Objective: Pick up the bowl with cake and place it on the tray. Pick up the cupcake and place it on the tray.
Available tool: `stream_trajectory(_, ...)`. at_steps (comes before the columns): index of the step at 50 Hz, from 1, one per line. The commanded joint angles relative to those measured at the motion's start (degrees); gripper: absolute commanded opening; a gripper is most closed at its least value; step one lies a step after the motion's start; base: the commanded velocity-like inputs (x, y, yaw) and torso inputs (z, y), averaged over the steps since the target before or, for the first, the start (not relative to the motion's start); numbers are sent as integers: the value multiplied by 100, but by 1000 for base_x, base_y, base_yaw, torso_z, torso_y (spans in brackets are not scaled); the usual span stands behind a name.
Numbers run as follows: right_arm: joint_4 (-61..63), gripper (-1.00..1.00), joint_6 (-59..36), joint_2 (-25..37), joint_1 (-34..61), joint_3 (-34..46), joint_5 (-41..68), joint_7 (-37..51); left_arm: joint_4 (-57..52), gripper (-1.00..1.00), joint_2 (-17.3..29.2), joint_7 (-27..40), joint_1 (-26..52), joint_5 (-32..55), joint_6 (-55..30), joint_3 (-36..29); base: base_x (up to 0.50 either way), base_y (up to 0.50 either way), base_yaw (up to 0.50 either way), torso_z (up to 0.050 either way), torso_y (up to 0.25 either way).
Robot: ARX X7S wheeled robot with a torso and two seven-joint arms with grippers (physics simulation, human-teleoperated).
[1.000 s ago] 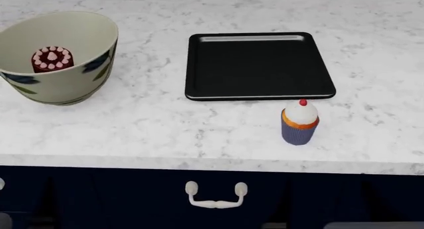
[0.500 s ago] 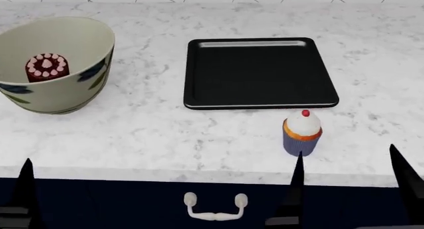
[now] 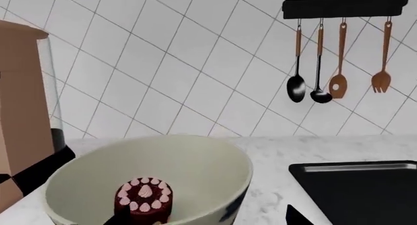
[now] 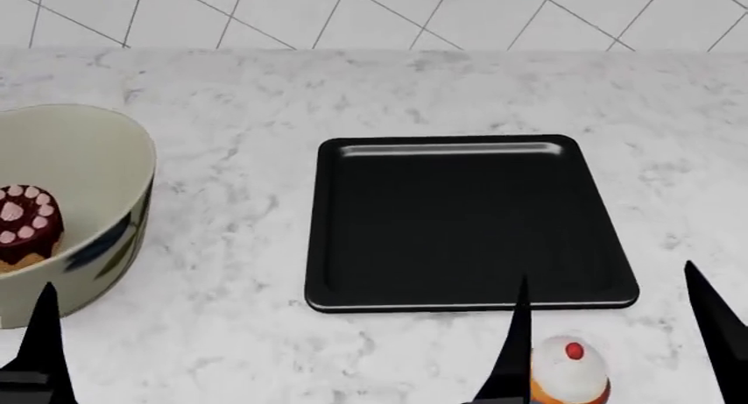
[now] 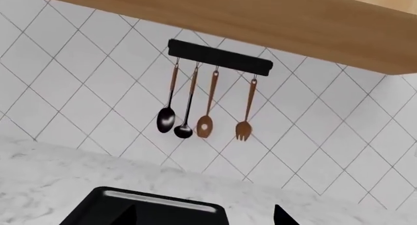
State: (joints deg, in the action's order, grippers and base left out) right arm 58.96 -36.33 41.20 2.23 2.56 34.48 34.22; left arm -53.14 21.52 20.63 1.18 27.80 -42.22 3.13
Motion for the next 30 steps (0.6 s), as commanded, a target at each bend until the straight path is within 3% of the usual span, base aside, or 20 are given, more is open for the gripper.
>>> stream_trajectory(1, -2, 100, 13, 153, 89, 161, 72, 174, -7, 100, 40, 60, 47, 73, -10, -29, 316, 0, 0, 0, 0)
stream_trajectory(14, -270, 100, 47, 171, 65, 562, -143, 204, -8, 100, 90, 131, 128, 163, -21, -71, 0, 0, 0, 0, 1)
stream_trajectory(30, -1101, 100, 501, -256, -228, 1123, -486, 4, -126, 100, 165, 229, -98, 311, 40, 17, 0, 0, 0, 0, 0)
